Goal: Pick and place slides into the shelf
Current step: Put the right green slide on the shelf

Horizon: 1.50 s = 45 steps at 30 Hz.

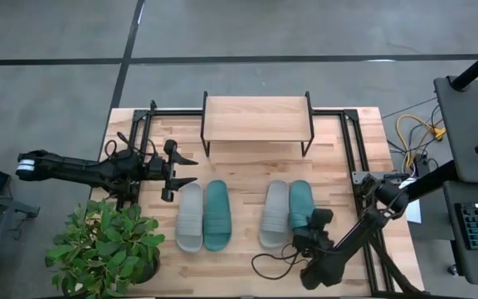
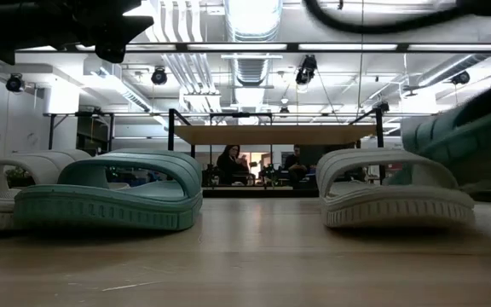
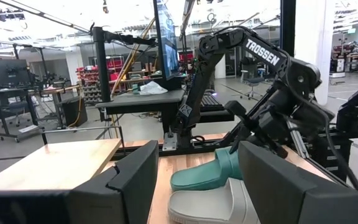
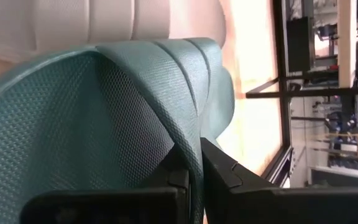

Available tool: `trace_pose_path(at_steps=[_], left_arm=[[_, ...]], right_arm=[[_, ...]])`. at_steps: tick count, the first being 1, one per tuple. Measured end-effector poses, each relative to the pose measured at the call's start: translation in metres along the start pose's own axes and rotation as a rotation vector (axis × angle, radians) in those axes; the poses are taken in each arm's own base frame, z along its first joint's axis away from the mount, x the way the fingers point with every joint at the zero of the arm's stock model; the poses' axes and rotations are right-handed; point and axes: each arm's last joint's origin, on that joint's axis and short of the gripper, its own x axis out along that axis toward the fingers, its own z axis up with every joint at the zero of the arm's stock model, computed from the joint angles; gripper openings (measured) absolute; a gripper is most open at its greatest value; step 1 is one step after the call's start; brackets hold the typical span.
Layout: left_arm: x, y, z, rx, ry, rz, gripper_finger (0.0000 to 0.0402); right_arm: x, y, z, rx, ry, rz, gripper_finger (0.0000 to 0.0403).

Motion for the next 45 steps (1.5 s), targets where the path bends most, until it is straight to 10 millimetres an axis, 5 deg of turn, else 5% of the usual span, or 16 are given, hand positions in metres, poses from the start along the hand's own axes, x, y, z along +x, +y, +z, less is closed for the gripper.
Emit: trace_pose_path(at_steps=[19,45], left_arm=[[0.0,0.0,0.0,0.0,0.002,0.0,0.0208],[0.001,0.0,-0.002,-0.001,0.011,-0.001,0.0208]], right_arm=[[-0.032,-0.062,0.007,0.151,-0.329,0.019,0.0011],[-0.047,-0.073,0.022,0.232,-0.727,-0.16,0.0011]])
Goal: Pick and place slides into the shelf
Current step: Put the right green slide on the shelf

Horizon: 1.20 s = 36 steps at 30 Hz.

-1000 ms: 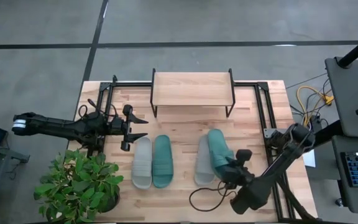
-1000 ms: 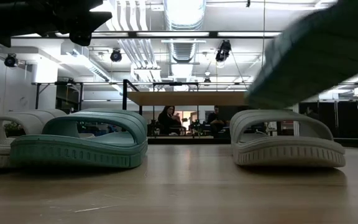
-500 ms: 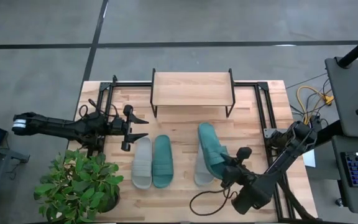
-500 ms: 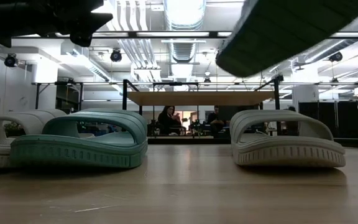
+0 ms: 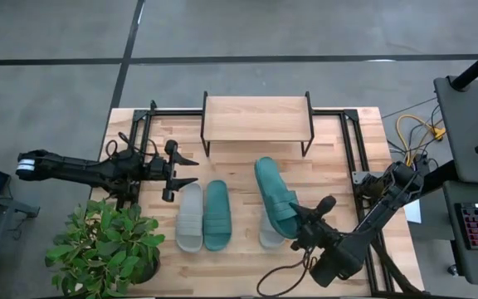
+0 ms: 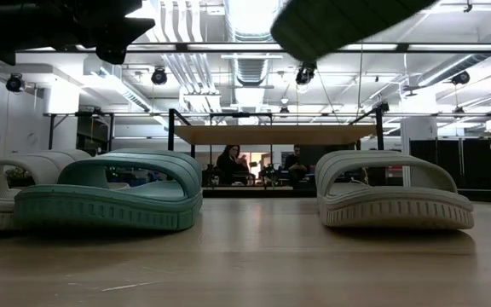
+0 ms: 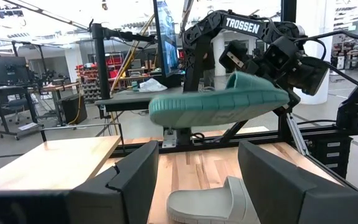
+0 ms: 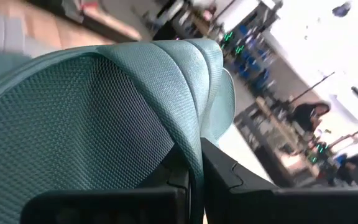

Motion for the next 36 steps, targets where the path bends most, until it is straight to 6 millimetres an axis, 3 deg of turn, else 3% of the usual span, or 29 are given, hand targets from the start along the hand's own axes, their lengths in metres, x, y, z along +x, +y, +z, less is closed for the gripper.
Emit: trace_pose_path(at_steps=[4,14,36], left_arm=[[0.0,0.0,0.0,0.0,-0.001,0.0,0.0208],[0.0,0.0,0.001,0.001,-0.01,0.001,0.0208],[0.008,0.0,-0.008,-0.001,0.036,-0.002,0.0208]], right_arm=[[0.005,-0.003,0.005,-0.07,-0.101,-0.067,0.0011],[0.027,-0.02,0.033,-0.083,-0.084,-0.148,0.0011],[0.034,-0.02,0.033,-0.053,-0.061,-0.157,0.0011]])
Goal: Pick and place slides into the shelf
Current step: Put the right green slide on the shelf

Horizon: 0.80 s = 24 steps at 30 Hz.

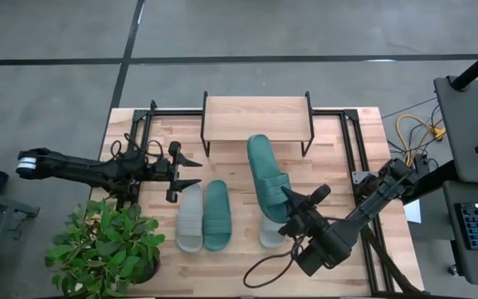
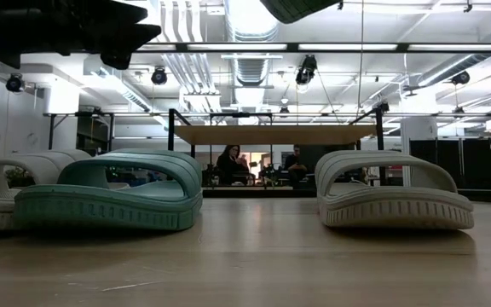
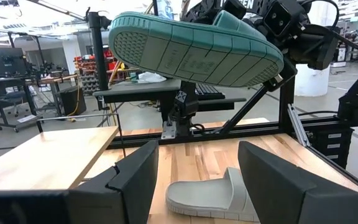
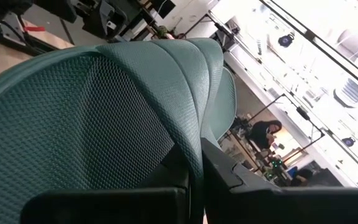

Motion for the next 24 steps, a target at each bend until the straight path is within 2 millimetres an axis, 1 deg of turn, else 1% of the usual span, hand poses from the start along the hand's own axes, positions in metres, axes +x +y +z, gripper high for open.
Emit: trace_pose_path(at_steps=[4,11,16,21,24], left_arm=[[0.001,0.0,0.001,0.0,-0.02,0.001,0.0208],[0.001,0.0,0.003,0.001,-0.036,0.003,0.0208],[0.0,0.0,0.004,0.001,-0.048,0.004,0.0208],[-0.002,0.001,0.012,0.002,-0.088,0.008,0.0208],[-0.004,0.002,0.02,0.002,-0.148,0.012,0.0208]], right_arm=[[0.007,-0.001,0.0,-0.007,0.012,-0.019,0.0011],[0.032,-0.003,-0.002,-0.029,0.067,-0.072,0.0011],[0.046,-0.005,-0.004,-0.027,0.104,-0.096,0.0011],[0.056,-0.006,-0.005,-0.082,0.13,-0.114,0.0011],[0.061,-0.008,-0.006,-0.091,0.14,-0.125,0.0011]])
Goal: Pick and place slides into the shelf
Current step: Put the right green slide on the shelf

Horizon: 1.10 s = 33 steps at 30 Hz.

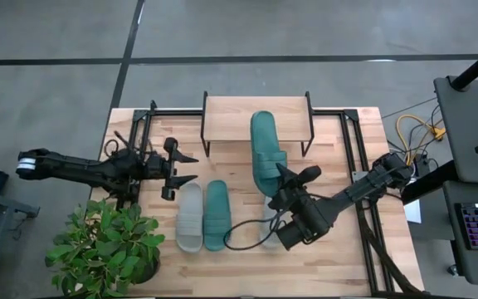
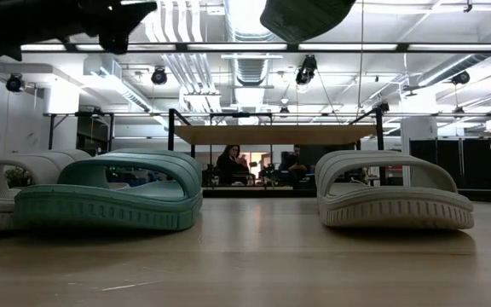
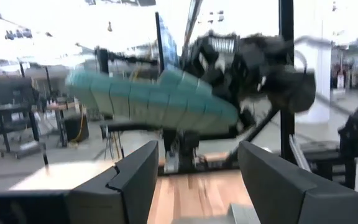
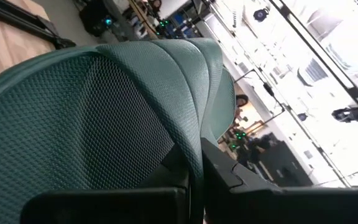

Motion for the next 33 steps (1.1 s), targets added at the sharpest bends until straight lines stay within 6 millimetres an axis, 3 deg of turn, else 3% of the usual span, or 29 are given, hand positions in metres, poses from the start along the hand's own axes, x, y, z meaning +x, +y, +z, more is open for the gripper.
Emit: trace_pose_path(at_steps=[13,18,23,33], left_arm=[[-0.01,0.002,0.023,0.003,-0.134,0.011,0.0208],[-0.012,0.002,0.026,0.004,-0.151,0.012,0.0208],[-0.013,0.002,0.027,0.014,-0.156,0.013,0.0208],[-0.014,0.002,0.027,0.015,-0.162,0.014,0.0208]], right_arm=[[0.011,-0.006,0.009,-0.045,0.033,-0.011,0.0011],[0.011,-0.016,0.027,-0.004,0.068,0.043,0.001],[0.016,-0.028,0.049,0.06,0.148,0.216,0.001],[0.038,-0.042,0.082,0.012,0.088,0.301,0.0009]])
